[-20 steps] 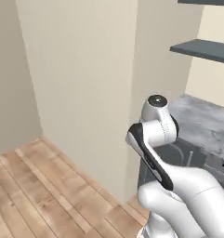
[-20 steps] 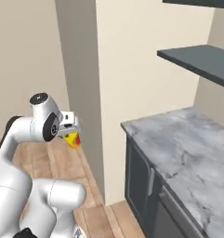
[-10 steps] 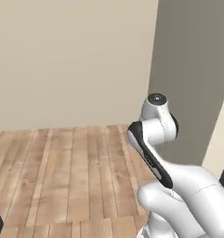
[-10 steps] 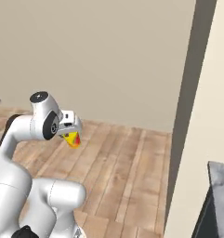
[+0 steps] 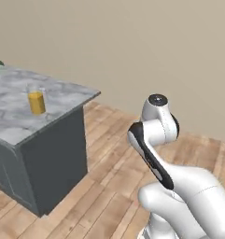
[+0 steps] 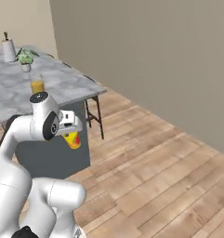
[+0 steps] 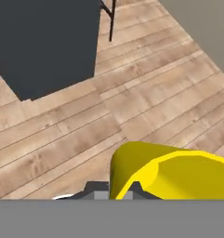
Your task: Place the pitcher and cup on the dining counter for serving.
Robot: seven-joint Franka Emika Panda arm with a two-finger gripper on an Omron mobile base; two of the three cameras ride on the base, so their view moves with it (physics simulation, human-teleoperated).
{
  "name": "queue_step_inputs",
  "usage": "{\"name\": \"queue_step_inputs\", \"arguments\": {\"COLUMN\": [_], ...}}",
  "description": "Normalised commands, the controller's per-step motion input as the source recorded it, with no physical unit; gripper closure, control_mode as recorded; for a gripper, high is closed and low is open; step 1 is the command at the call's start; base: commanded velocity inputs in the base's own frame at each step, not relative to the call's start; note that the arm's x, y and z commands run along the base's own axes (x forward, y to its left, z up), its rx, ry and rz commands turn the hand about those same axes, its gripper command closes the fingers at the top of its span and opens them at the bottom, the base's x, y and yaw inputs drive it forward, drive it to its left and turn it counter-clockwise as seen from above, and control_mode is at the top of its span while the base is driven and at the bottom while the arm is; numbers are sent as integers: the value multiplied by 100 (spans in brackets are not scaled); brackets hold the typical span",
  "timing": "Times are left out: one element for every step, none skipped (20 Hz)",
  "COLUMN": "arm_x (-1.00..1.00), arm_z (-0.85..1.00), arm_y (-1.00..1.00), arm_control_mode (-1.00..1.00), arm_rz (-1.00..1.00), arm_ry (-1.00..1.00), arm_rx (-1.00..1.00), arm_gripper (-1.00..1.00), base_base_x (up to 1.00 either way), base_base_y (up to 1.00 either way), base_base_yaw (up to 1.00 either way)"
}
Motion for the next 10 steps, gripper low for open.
{"name": "queue_step_inputs", "arguments": {"arm_x": [0,0,0,0,0,0,0,0,0,0], "arm_z": [0,0,0,0,0,0,0,0,0,0], "arm_y": [0,0,0,0,0,0,0,0,0,0], "arm_control_mode": [100,100,100,100,100,100,100,100,100,100], "arm_rz": [0,0,0,0,0,0,0,0,0,0], "arm_ry": [0,0,0,0,0,0,0,0,0,0], "arm_rx": [0,0,0,0,0,0,0,0,0,0], "arm_gripper": [100,100,100,100,100,100,100,100,100,100], "base_base_x": [0,0,0,8,26,39,50,60,62,61], "base_base_y": [0,4,4,4,11,16,24,36,49,69], "base_base_yaw": [100,100,99,95,88,83,79,73,69,65]}}
